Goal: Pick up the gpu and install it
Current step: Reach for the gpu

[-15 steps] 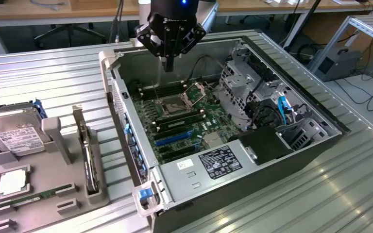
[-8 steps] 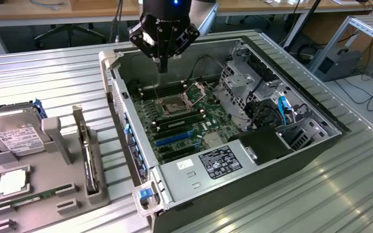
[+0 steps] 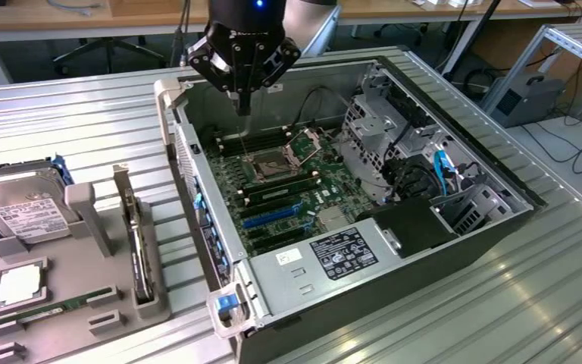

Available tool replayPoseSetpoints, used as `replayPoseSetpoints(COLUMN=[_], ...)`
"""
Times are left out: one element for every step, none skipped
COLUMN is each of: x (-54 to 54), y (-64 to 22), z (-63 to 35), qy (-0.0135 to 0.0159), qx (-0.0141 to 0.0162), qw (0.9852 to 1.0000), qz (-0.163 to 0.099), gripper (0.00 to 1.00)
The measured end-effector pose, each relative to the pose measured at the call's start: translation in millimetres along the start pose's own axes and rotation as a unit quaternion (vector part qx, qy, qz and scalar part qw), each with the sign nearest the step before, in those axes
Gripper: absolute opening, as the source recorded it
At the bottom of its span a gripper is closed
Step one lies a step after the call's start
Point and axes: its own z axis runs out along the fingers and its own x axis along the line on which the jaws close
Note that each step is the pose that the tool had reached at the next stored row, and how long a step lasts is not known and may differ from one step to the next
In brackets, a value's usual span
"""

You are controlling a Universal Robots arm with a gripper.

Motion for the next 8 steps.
replayPoseSetpoints(x=[1.2,2.1,3.2,4.1,5.5,6.4,7.3,8.6], y=[-0.1,-0.1,-0.2,-0.3,-0.4,-0.5,-0.5,-0.6], z=[0.0,0.0,-0.1,-0.1,-0.1,-0.1,-0.2,-0.2], qy=[0.0000,0.0000,0.0000,0.0000,0.0000,0.0000,0.0000,0.0000], qx=[0.0000,0.0000,0.0000,0.0000,0.0000,0.0000,0.0000,0.0000], qw=[1.0000,1.0000,1.0000,1.0000,1.0000,1.0000,1.0000,1.0000], qz=[0.000,0.000,0.000,0.000,0.000,0.000,0.000,0.000], gripper=[0.11,0.11,0.11,0.11,0.11,0.11,0.11,0.11])
